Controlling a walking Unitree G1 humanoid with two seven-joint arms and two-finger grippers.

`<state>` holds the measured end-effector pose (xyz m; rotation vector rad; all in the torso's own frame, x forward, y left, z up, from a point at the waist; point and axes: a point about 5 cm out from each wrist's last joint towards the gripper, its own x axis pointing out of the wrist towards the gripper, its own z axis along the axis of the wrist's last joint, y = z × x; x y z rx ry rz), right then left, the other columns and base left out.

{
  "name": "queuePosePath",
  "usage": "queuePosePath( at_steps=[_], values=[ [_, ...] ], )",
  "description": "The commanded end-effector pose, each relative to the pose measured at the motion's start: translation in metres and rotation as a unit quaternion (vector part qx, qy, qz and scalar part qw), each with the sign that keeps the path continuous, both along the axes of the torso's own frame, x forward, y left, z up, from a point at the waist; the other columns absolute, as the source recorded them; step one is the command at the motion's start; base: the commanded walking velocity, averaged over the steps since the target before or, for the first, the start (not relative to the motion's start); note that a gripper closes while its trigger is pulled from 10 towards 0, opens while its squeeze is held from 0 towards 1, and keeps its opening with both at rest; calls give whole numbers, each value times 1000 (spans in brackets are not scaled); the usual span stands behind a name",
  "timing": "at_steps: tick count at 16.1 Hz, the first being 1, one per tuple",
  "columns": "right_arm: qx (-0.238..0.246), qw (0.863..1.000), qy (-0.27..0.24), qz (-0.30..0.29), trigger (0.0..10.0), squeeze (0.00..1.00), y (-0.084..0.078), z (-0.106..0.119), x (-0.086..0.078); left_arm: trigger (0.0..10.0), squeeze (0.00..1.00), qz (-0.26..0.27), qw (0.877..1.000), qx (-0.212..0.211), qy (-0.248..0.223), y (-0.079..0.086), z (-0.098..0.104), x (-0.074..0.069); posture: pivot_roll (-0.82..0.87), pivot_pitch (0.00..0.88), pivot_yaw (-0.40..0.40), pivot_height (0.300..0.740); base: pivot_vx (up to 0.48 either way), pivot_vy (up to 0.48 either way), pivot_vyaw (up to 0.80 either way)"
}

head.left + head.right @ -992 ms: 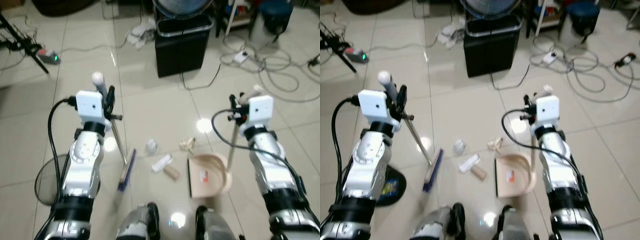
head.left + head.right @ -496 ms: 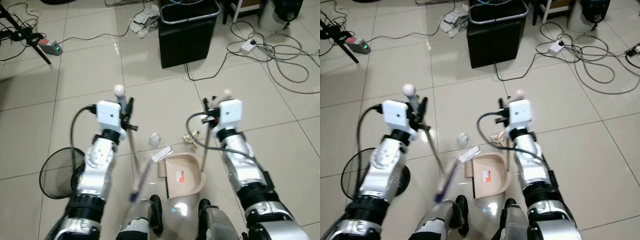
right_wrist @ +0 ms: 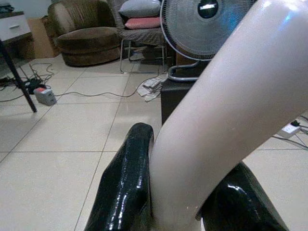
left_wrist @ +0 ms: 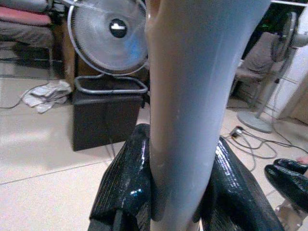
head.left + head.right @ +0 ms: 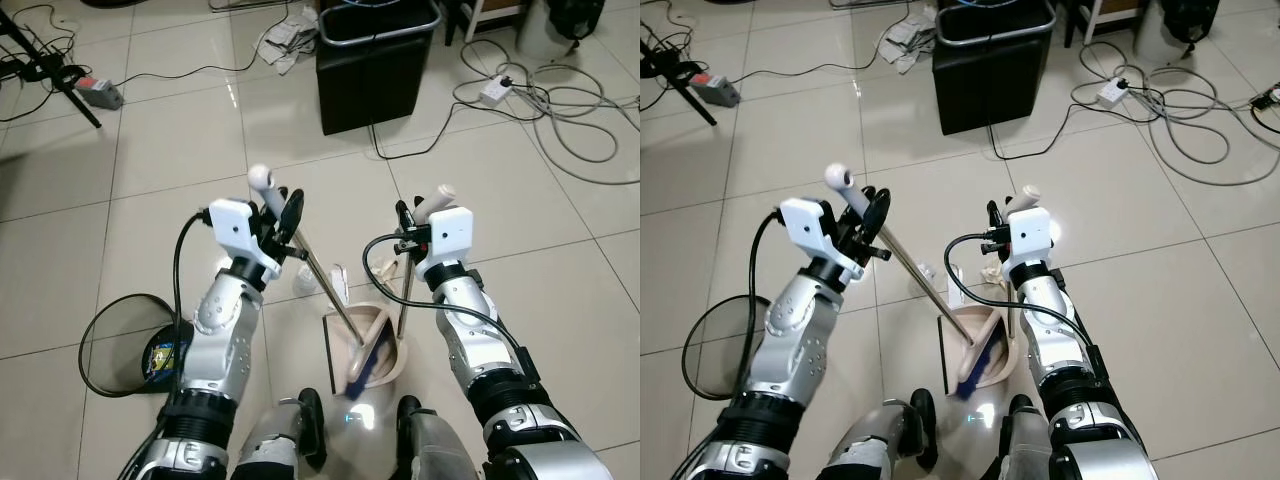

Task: Sweep floor

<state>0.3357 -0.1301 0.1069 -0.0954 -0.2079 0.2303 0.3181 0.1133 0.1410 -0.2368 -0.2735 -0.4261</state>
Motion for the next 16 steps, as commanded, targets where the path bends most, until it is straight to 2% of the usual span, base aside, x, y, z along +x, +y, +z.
queuePosePath(
  at_steps=[1,2,5,9,11,12,14,16],
  values=[
    [2,1000,7,3,10000,0,1,-5,-3,10000,0,-6,1000,-6,-15,4,10,1,122,296,123,740,0,0,0],
    [11,1000,4,-4,10000,0,-3,-4,-3,10000,0,-12,1000,-4,-20,7,16,2,117,283,124,740,0,0,0],
    [37,999,-8,4,10000,0,-9,1,-5,10000,0,-33,996,42,-65,21,41,9,114,260,117,740,0,0,0],
    [57,998,-18,29,10000,0,-14,4,-8,10000,0,-73,988,71,-119,42,89,21,115,231,116,740,0,0,0],
    [73,996,-28,40,10000,0,-17,12,-8,10000,0,-41,984,102,-139,59,103,28,109,212,115,740,0,0,0],
    [87,995,-26,51,10000,0,-19,20,-7,10000,0,9,983,127,-130,75,101,34,100,192,108,740,0,0,0],
    [105,992,-21,62,10000,0,-24,36,-11,10000,0,92,979,150,-102,93,84,38,81,169,97,740,0,0,0],
    [112,991,-28,65,10000,0,-28,46,-16,10000,0,130,977,143,-91,100,74,37,64,157,93,740,0,0,0]
  ],
)
